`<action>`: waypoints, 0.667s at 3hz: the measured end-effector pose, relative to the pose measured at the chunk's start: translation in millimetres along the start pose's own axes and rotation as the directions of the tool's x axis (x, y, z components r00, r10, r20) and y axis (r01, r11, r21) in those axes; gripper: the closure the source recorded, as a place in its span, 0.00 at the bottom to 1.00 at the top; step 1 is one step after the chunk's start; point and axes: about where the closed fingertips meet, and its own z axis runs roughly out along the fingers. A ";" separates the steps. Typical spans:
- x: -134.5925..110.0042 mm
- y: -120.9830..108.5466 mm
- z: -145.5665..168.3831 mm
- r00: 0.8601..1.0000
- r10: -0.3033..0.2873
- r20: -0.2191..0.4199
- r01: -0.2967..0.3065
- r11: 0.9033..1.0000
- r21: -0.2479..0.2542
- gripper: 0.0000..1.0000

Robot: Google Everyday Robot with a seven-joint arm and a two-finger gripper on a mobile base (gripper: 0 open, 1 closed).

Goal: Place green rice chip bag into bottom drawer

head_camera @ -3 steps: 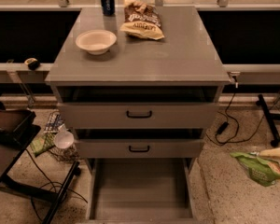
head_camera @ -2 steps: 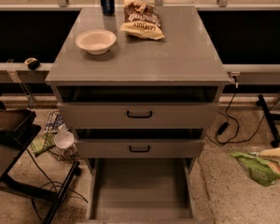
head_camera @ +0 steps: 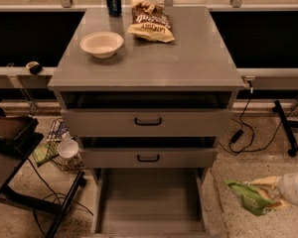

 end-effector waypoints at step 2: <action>24.6 -25.2 192.8 0.974 0.128 -0.187 -0.124 0.992 0.035 1.00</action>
Offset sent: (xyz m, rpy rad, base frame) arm 0.0123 0.1770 -0.1979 0.1889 0.2238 0.0146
